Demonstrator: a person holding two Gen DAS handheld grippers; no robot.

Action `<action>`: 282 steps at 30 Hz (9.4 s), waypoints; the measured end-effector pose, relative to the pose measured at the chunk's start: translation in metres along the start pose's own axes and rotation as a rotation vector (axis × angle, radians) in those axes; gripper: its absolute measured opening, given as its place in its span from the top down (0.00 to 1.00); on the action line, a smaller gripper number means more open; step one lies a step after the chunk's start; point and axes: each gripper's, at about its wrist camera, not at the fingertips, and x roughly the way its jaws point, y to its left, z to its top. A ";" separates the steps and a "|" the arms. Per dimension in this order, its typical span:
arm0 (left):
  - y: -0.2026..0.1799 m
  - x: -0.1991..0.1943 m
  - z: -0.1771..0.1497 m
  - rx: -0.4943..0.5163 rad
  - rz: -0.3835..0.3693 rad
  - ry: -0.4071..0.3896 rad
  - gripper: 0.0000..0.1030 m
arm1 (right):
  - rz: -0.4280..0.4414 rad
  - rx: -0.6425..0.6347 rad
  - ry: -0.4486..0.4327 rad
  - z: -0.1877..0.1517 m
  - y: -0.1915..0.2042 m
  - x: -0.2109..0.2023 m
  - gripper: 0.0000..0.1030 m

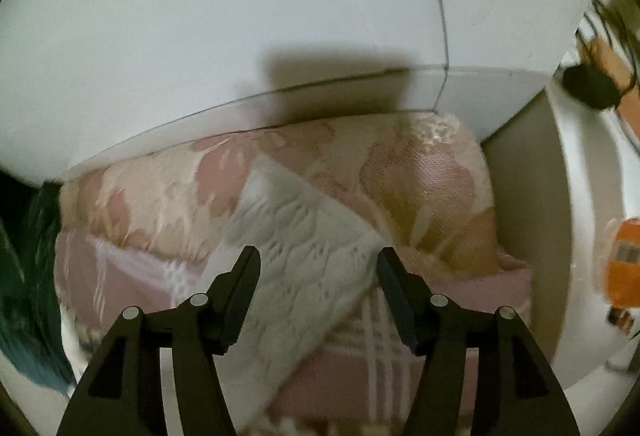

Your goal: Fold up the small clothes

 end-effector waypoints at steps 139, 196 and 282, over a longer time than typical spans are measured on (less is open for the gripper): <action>0.194 -0.051 0.049 -0.447 0.008 -0.256 0.20 | 0.267 -1.224 0.435 -0.439 0.352 -0.036 0.23; 0.216 0.052 0.136 -0.242 0.008 -0.158 0.15 | -0.091 -1.113 0.334 -0.415 0.311 -0.016 0.53; 0.006 -0.094 -0.149 -0.248 -0.359 -0.112 0.94 | 0.141 -1.514 0.653 -0.472 0.443 -0.047 0.92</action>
